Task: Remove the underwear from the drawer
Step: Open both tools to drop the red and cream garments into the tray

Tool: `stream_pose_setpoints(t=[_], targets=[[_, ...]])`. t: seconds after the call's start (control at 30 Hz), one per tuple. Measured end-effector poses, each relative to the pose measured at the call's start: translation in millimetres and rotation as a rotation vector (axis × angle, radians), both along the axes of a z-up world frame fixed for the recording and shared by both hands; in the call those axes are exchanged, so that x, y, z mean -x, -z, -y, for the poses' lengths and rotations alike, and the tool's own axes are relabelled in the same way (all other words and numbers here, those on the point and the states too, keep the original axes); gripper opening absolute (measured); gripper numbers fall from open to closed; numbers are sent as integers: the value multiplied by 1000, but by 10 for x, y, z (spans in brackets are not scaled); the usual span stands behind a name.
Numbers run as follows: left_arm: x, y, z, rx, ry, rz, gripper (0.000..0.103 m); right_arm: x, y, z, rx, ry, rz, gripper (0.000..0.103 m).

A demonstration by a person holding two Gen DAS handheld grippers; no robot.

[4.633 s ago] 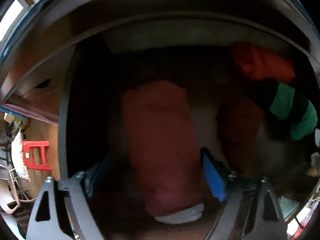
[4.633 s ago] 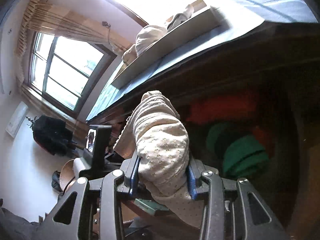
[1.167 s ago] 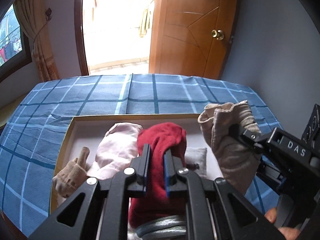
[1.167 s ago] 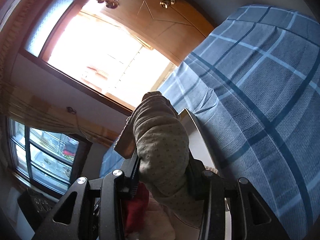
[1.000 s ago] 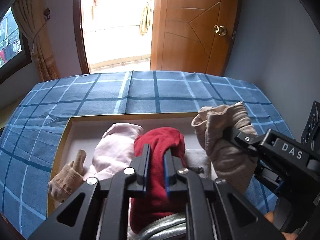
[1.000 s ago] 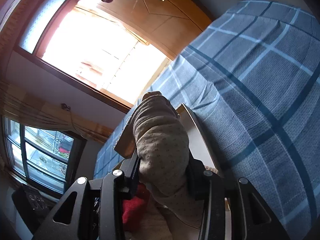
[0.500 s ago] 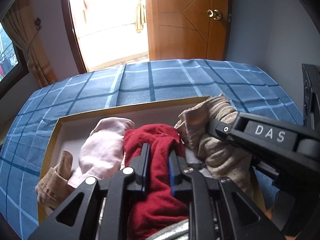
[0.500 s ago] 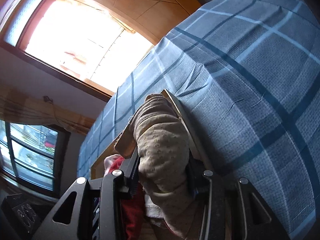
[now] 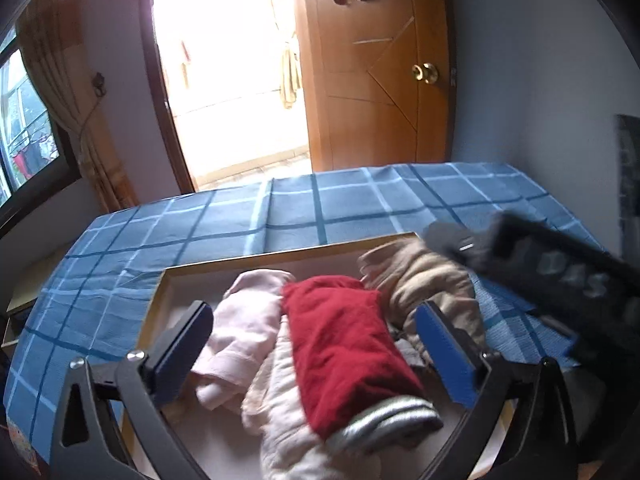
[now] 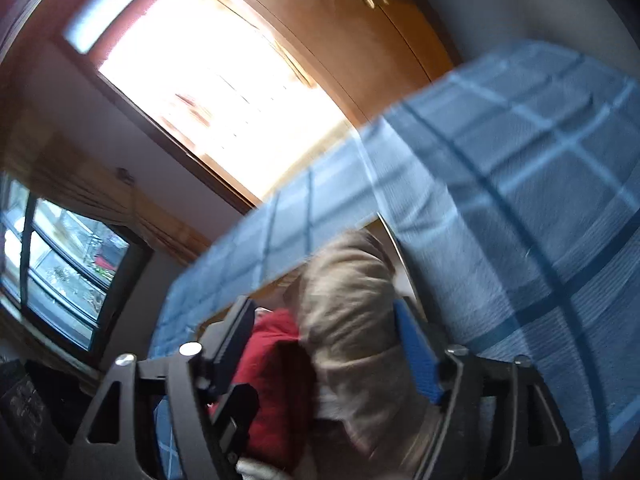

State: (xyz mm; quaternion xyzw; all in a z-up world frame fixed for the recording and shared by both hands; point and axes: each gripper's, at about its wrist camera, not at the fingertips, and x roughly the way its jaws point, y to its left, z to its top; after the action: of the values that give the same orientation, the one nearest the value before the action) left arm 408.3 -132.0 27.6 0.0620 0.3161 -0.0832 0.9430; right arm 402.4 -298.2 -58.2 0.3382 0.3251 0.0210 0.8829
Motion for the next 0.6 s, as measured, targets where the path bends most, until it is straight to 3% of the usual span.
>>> stream_pose_setpoints(t=[0.17,0.6], targets=[[229,-49,-172,33,-16,2,103,366,-304,-34,49,36,95,77],[1035,-28,-478,3,-38,75,103,1288,-550,-288,122,-10,150,77]])
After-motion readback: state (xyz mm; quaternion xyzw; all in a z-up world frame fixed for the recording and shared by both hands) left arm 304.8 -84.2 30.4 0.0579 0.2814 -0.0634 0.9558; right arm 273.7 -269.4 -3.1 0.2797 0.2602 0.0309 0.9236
